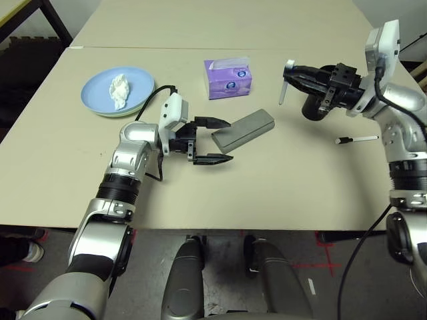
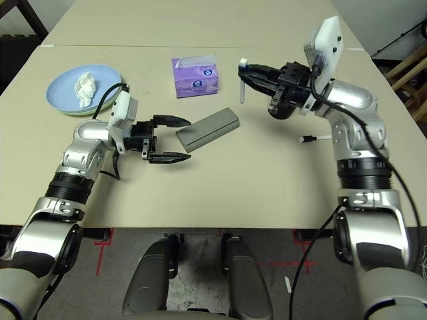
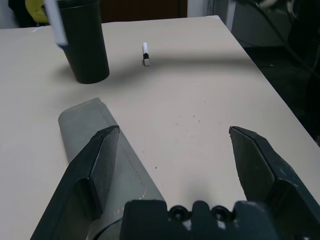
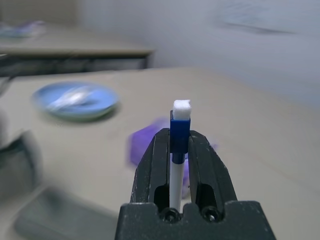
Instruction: Organize and tidy the items on the table.
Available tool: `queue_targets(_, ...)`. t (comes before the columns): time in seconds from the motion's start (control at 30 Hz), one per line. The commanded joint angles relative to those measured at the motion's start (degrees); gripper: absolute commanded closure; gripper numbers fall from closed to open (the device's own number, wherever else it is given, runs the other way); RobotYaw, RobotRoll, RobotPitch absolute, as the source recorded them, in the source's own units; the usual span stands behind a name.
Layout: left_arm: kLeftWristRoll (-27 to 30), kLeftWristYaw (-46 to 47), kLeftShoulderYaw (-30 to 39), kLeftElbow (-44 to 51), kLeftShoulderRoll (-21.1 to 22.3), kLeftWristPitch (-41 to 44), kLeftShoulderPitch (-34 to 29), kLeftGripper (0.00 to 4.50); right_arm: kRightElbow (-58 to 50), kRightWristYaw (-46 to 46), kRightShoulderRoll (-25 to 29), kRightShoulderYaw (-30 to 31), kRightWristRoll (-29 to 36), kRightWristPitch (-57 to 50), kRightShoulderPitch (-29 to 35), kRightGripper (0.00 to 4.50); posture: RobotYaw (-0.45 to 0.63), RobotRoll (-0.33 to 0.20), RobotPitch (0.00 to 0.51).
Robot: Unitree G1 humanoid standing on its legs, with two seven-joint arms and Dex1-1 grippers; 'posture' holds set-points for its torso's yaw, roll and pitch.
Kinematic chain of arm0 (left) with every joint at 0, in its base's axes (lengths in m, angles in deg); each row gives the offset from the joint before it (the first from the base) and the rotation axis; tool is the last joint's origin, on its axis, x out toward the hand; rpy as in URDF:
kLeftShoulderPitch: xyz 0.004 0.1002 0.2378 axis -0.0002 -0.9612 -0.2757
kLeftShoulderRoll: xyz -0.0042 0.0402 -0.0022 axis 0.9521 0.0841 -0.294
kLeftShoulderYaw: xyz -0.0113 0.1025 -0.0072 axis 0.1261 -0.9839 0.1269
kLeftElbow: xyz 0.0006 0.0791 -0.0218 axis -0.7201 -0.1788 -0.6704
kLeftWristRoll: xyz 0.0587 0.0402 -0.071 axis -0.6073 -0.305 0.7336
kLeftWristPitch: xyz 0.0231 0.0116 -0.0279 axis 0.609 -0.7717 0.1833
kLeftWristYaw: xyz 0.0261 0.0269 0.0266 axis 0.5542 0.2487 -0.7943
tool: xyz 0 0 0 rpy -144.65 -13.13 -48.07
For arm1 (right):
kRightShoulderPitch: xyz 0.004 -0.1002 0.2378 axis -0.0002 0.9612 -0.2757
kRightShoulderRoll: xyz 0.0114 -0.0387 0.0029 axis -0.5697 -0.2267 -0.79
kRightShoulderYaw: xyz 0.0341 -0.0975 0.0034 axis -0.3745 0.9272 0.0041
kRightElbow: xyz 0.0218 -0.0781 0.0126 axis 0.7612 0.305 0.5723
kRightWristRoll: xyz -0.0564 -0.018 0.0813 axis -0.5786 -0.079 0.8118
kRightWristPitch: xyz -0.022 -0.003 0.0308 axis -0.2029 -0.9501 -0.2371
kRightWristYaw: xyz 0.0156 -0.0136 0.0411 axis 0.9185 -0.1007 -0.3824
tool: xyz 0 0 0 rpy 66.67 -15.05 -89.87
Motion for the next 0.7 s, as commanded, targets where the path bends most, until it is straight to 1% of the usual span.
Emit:
queue_targets(0.03, -0.2, -0.6, -0.7, -0.9, 0.0, -0.7, 0.5, 0.00, -3.4, 8.8, -2.9, -2.8, 0.1, 2.3, 1.6, 4.16, 0.06, 0.000, 0.216)
queue_targets(0.17, -0.4, -0.8, -0.8, -1.5, 0.1, -0.9, 0.8, 0.00, -4.9, 18.4, -7.0, -5.2, 0.6, 3.3, 0.9, 4.16, 0.06, 0.000, 0.214)
queue_targets(0.27, -0.4, -0.9, -0.9, -1.9, 0.0, -1.1, 1.1, 0.00, -5.4, 23.2, -8.0, -6.2, 0.7, 2.7, 0.1, 4.16, 0.05, 0.000, 0.213)
queue_targets(0.37, -0.5, -1.0, -0.9, -2.5, -0.1, -1.4, 1.3, 0.00, -5.7, 25.8, -7.6, -6.3, 0.5, 3.1, -0.3, 4.16, 0.05, 0.000, 0.212)
queue_targets(0.5, -0.5, -0.9, -1.0, -2.6, -0.2, -1.5, 1.4, 0.00, -5.2, 32.1, -7.0, -7.8, -1.3, 3.6, -0.8, 4.16, 0.05, 0.000, 0.210)
queue_targets(0.57, -0.5, -1.0, -1.0, -2.5, -0.2, -1.5, 1.3, 0.00, -5.8, 33.6, -6.5, -7.5, -2.1, 3.1, -0.3, 4.16, 0.05, 0.000, 0.210)
queue_targets(0.7, -0.5, -1.0, -0.9, -2.5, 0.0, -1.5, 1.3, 0.00, -8.4, 35.6, -5.1, -6.4, -1.9, -3.5, 1.4, 4.16, 0.05, 0.000, 0.212)
